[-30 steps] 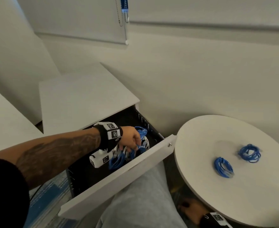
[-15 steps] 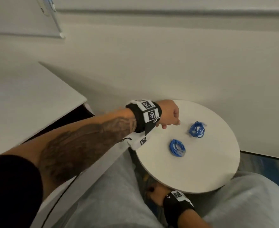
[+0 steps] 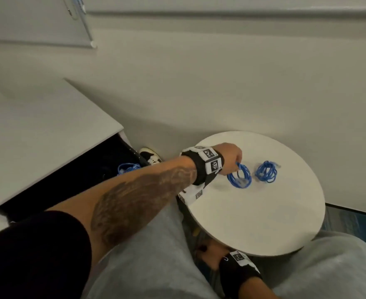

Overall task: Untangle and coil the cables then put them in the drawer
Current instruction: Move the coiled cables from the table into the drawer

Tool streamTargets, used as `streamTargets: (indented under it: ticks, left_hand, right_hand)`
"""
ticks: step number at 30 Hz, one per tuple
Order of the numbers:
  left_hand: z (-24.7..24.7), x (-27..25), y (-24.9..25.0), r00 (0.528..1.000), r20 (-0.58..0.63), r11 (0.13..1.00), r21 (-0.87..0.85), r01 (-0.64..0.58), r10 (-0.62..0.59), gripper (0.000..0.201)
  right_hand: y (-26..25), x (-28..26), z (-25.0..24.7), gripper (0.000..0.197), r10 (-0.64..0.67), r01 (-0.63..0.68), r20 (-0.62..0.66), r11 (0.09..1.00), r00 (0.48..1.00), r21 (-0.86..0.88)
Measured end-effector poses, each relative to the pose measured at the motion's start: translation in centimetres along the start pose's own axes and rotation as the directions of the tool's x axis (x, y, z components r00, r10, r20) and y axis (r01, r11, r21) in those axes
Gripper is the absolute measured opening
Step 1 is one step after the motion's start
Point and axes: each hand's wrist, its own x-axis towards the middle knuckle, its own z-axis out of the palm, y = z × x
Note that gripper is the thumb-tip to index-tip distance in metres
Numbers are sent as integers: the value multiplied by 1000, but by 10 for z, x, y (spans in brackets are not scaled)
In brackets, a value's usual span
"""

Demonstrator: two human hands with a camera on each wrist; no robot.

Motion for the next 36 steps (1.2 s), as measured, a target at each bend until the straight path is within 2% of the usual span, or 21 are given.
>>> streamTargets:
  ticks: [2,4,7,10,13,17,19,21,23,26,29,30,32,34,36]
  left_hand:
    - [-47,-26,-19,993,-117,994,-104,16,-28,21]
    - [-85,-58,-50,974,-207,989,-134,62,-89,19]
    - [-116,-108,-107,944,-241,974,-88,211,-226,19]
    - [-106,-145,-159,905,-194,924,-25,381,-379,17]
    - [-69,-161,-194,856,-61,858,-15,514,-513,19]
    - [-24,-159,-205,842,81,832,-129,540,-534,24]
    - [-17,-155,-201,852,122,832,-182,524,-510,23]
    - [-24,-152,-195,866,145,841,-208,500,-479,17]
    - [-44,-149,-185,877,107,856,-188,481,-469,13]
    - [-82,-131,-155,910,-18,890,-218,401,-414,15]
    - [-108,-92,-103,948,-105,925,-275,264,-301,18]
    - [-110,-76,-82,958,-118,933,-285,220,-261,19]
    - [-105,-40,-40,977,-107,950,-276,148,-183,23]
    - [-85,-3,-8,989,-51,958,-260,119,-137,26]
    - [-58,34,18,992,9,963,-241,124,-126,29]
  right_hand:
    - [-2,0,0,38,-8,8,26,1000,1000,-19]
    - [0,2,2,38,10,-10,34,1000,999,-23]
    - [2,3,3,40,-7,10,47,998,999,-55]
    - [0,0,-1,47,-45,48,37,996,998,-72]
    - [-1,-2,-6,36,-35,41,51,993,998,-107]
    - [-6,-5,-8,22,-12,18,85,997,996,-76]
    - [-4,-2,-5,19,6,0,100,998,995,-56]
    - [4,8,4,39,6,-3,92,1000,996,-28]
    - [2,7,3,55,8,-8,93,1000,996,-4]
    - [-4,-1,-4,37,28,-24,116,999,993,-31]
    - [-1,1,-3,48,23,-22,86,1000,996,-13]
    - [0,3,-2,46,15,-13,67,1000,998,-27]
    - [2,2,-2,29,2,-3,28,1000,1000,24]
    - [-1,-2,-2,44,-15,17,-26,997,1000,78]
    - [-2,-10,-8,54,0,-1,11,995,1000,102]
